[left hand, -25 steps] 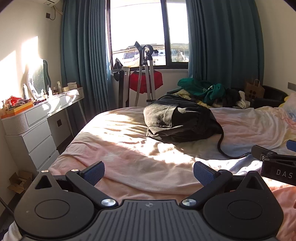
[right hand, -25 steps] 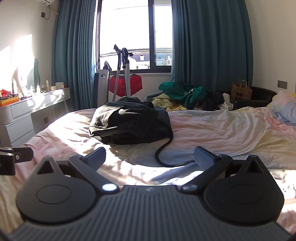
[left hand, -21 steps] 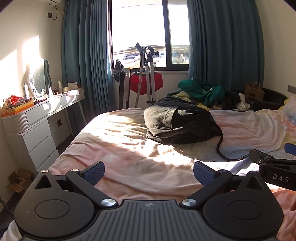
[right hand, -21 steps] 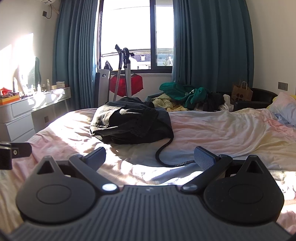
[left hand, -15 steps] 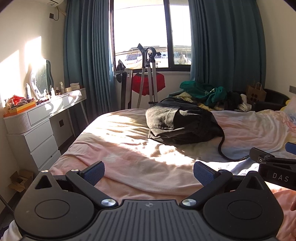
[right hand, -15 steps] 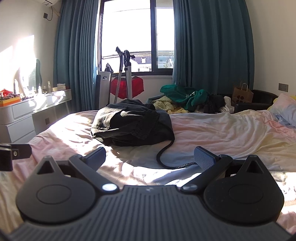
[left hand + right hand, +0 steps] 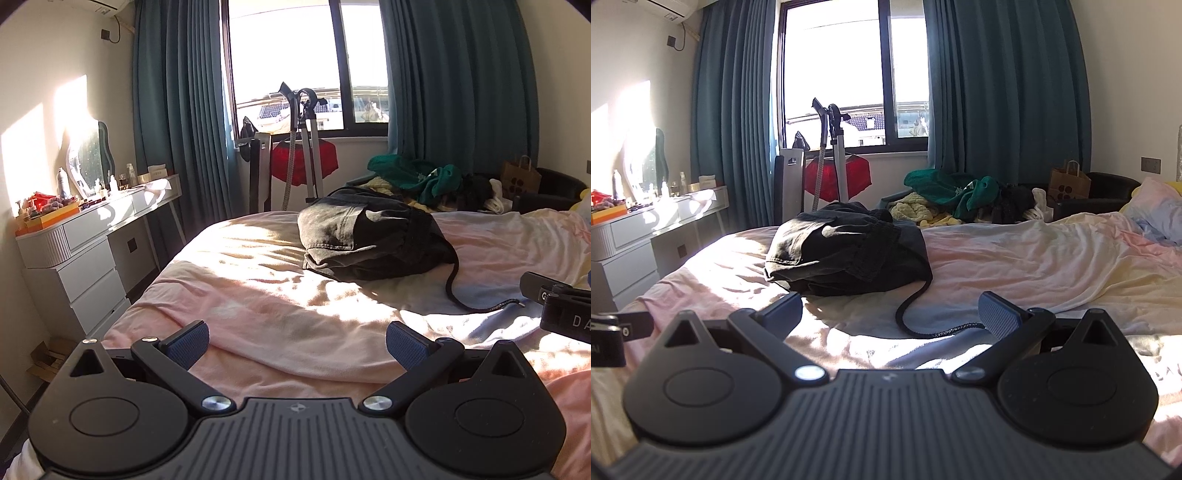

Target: Fold clothes

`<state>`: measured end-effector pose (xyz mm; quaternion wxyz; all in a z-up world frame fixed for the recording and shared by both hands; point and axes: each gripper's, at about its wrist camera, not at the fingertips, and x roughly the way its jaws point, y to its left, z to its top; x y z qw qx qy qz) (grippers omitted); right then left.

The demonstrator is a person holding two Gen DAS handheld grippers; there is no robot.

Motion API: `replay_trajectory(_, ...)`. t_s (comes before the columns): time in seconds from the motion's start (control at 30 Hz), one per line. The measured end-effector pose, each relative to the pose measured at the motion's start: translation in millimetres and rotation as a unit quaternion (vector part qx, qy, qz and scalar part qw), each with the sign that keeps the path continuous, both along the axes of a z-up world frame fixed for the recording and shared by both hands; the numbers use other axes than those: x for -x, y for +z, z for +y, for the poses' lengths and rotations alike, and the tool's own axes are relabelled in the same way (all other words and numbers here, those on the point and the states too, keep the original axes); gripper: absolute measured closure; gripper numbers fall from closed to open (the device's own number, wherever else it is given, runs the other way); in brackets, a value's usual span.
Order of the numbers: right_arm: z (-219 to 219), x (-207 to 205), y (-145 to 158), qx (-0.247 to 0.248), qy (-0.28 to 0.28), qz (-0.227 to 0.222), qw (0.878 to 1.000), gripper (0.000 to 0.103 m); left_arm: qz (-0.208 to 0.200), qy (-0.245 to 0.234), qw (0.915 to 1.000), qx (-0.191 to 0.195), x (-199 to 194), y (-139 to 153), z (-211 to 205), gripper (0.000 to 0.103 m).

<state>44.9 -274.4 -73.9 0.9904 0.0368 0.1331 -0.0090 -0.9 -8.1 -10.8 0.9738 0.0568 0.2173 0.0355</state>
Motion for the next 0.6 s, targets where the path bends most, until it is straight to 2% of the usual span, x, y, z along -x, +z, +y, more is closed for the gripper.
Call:
replay_trajectory(0.37, -9.8, -1.3, 3.1, -0.016, -0.006, -0.005, 1.0, 0.0, -0.004, 0.003, 1.0, 0.001, -6.7, -4.9, -1.2, 0.0)
replay_trajectory(0.6, -18.6, 2.8, 9.4, -0.001, -0.03, -0.028, 0.999, 0.0, -0.018, -0.001, 0.9998, 0.002, -12.8, -3.3, -4.9, 0.0)
